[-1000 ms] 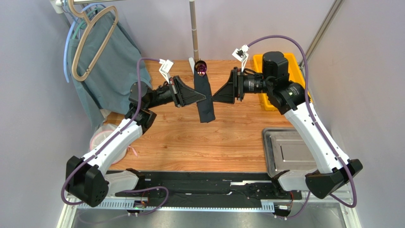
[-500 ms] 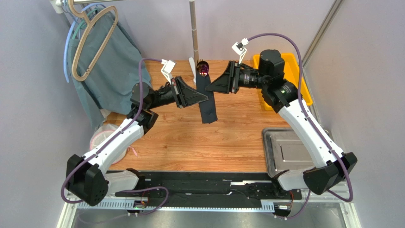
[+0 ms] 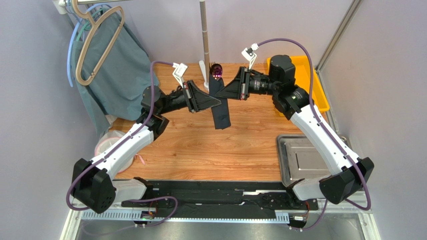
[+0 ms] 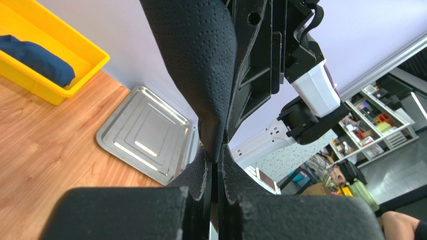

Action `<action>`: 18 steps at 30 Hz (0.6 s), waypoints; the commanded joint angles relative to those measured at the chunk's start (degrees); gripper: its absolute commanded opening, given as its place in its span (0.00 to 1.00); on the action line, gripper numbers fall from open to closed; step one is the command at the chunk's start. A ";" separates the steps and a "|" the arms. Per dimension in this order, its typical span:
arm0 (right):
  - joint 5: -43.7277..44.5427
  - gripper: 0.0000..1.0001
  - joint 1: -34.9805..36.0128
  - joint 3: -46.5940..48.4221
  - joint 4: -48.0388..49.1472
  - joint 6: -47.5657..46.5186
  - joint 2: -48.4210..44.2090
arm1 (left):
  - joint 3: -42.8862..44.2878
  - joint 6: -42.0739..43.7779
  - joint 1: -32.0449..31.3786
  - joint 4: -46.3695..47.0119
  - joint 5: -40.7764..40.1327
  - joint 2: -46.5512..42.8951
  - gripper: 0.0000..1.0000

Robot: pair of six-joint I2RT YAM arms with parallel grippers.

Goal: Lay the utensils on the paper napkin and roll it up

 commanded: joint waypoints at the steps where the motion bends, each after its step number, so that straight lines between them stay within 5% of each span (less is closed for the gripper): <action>1: -0.31 0.00 0.12 0.39 1.31 -0.01 0.10 | 2.60 -0.13 -0.23 2.73 -0.72 -0.10 0.00; 4: -0.66 0.00 -1.28 0.48 0.52 -0.54 0.45 | 2.60 0.22 -0.23 1.76 -0.99 -0.36 0.00; 8: -2.15 0.00 -3.65 2.15 -2.21 -3.26 0.98 | 2.08 1.09 -0.14 -0.43 -1.08 -0.89 0.31; 12: -5.14 0.00 -7.08 2.68 -3.17 -3.97 1.33 | 0.85 2.15 0.56 -2.02 -0.90 -1.94 0.51; 18: -8.92 0.00 -13.05 3.73 -8.88 -11.87 2.11 | -0.82 5.92 2.06 -6.23 -0.02 -3.70 0.70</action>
